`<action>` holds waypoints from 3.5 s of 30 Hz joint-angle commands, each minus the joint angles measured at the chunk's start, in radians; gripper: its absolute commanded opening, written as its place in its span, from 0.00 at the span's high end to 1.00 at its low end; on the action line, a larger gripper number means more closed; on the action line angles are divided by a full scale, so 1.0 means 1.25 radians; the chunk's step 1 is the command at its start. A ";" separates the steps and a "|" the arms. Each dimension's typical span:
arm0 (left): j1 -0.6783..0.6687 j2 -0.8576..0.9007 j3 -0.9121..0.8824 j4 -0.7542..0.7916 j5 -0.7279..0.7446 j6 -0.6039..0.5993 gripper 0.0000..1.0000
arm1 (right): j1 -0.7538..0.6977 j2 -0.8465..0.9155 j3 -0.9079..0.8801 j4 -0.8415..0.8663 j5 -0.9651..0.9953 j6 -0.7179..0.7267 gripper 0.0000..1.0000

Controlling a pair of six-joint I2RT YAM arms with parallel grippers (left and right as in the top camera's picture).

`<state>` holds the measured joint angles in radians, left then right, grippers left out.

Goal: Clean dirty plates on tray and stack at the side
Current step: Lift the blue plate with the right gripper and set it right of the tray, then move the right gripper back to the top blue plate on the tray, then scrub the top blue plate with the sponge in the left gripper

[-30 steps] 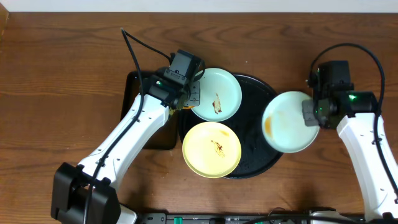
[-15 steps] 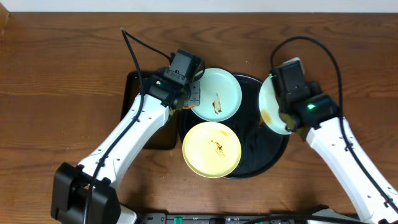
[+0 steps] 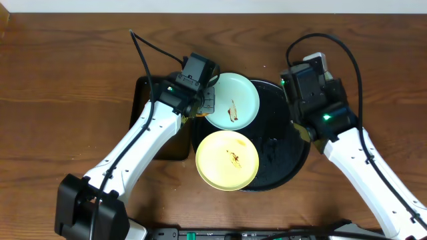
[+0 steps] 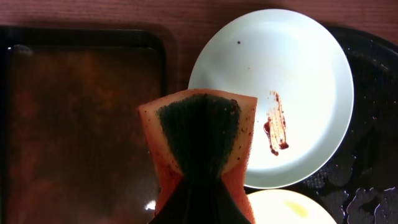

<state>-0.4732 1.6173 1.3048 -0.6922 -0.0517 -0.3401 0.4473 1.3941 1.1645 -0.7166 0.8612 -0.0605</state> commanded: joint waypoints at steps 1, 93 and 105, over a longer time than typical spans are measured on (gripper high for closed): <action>0.001 -0.022 0.011 0.001 -0.001 0.004 0.92 | -0.012 -0.002 0.017 -0.011 0.018 0.061 0.99; -0.171 0.281 -0.008 0.250 0.140 -0.068 0.92 | -0.095 0.435 0.013 0.226 -0.854 0.348 0.99; -0.107 0.305 -0.023 0.231 -0.048 -0.066 0.92 | -0.096 0.435 0.013 0.209 -0.851 0.348 0.99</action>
<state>-0.6674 1.9823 1.2915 -0.3851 0.0349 -0.4194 0.3183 1.9240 1.1740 -0.4397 -0.2306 0.3595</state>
